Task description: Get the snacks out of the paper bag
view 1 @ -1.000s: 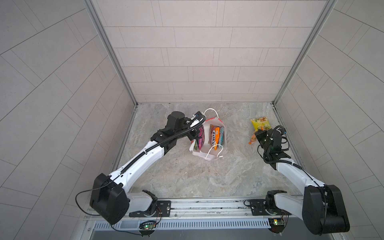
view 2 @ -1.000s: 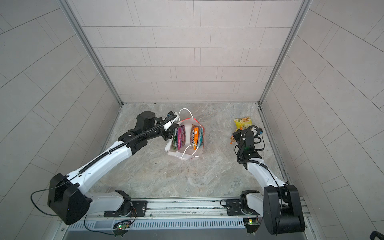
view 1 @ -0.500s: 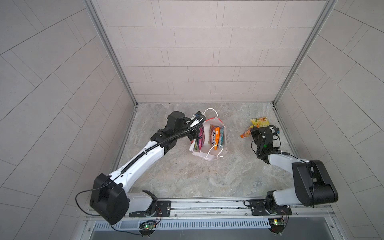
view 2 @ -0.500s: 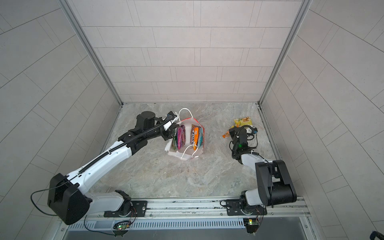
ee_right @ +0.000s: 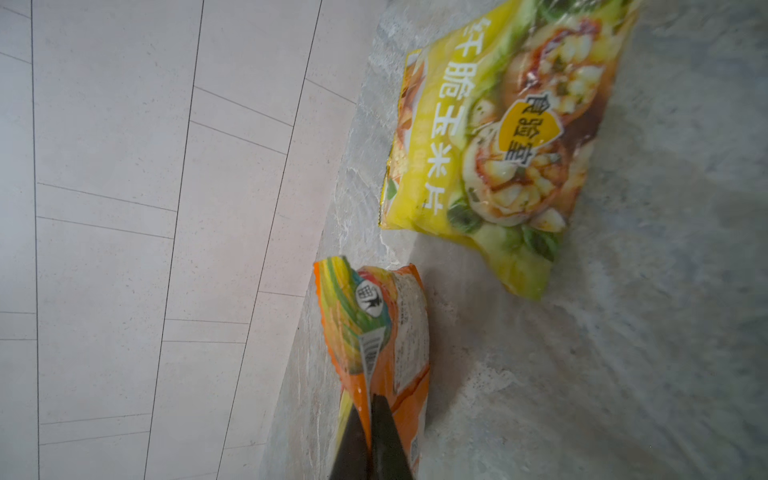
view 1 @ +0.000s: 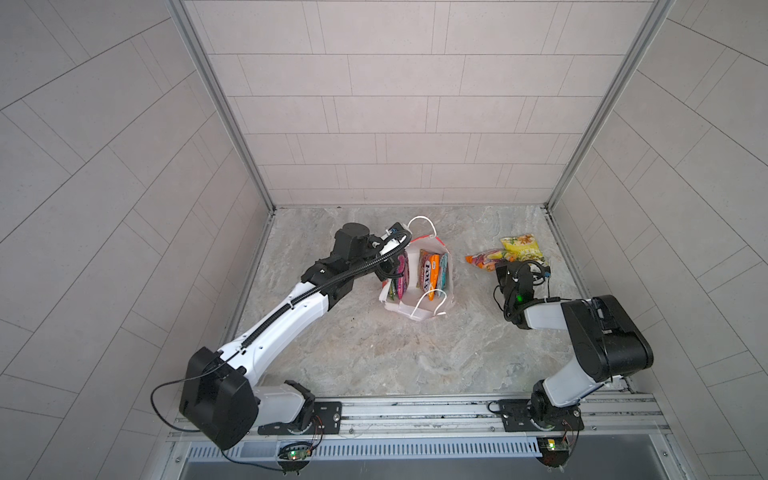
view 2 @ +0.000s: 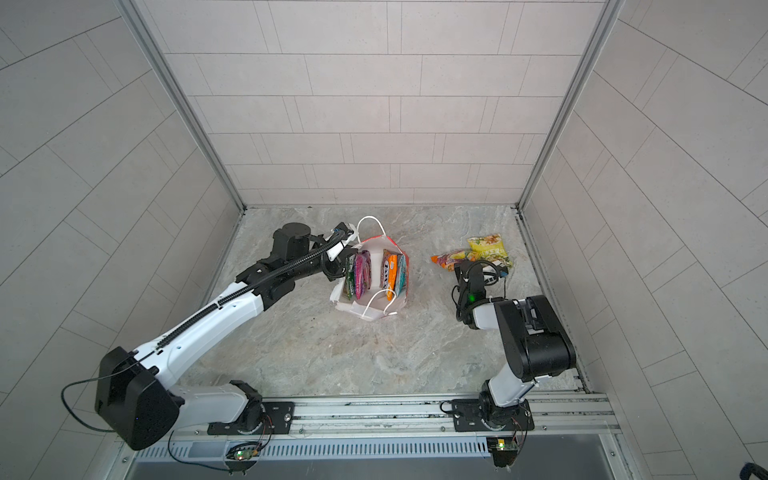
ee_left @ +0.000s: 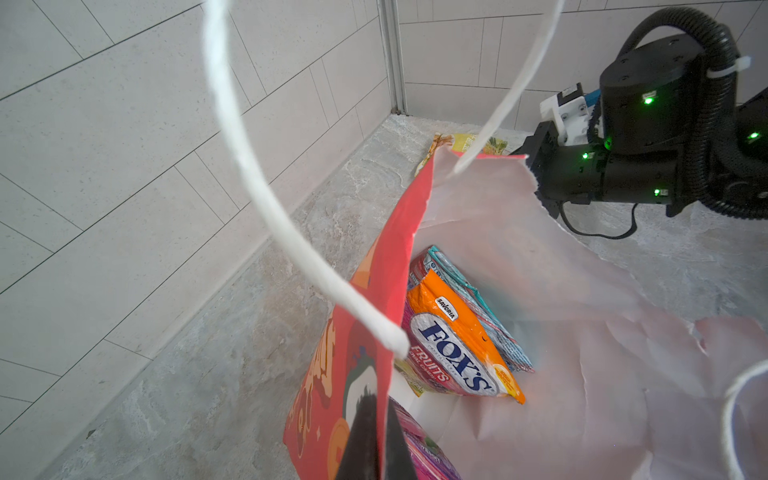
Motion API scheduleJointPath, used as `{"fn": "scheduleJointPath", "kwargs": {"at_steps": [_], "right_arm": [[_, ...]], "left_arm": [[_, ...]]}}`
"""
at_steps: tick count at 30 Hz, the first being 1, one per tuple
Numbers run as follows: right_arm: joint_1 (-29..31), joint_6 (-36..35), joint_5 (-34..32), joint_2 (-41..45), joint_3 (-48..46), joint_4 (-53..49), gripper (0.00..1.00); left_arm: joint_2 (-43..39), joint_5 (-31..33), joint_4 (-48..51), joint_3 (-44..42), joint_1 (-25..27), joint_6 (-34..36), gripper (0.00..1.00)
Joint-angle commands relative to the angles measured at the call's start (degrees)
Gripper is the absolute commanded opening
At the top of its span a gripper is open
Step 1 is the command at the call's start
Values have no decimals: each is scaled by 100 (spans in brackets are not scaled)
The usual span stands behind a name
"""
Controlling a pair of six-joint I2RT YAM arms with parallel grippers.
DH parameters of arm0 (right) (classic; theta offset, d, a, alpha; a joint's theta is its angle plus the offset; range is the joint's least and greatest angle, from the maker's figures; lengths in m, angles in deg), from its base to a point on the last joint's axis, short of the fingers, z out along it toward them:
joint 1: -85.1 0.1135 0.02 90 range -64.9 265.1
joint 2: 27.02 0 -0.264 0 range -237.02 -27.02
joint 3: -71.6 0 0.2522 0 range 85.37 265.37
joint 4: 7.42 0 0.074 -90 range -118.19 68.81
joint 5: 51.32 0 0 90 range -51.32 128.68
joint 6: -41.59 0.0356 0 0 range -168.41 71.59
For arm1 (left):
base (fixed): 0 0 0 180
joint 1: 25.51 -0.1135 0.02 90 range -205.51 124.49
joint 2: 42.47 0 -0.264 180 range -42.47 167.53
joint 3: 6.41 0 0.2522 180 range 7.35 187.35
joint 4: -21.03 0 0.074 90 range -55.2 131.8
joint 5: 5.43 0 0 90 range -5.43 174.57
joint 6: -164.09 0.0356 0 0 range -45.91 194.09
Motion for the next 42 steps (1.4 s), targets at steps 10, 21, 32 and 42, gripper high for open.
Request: {"fn": "scheduleJointPath", "kwargs": {"at_steps": [10, 21, 32, 42], "right_arm": [[377, 630, -1110, 309, -255, -24, 0], [513, 850, -1285, -280, -114, 467, 17], [492, 129, -542, 186, -269, 128, 64], [393, -2028, -69, 2746, 49, -3835, 81]], "left_arm": [[1, -22, -91, -54, 21, 1, 0], [-9, 53, -59, -54, 22, 19, 0], [-57, 87, -31, -59, 19, 19, 0], [-124, 118, -26, -95, 18, 21, 0]]}}
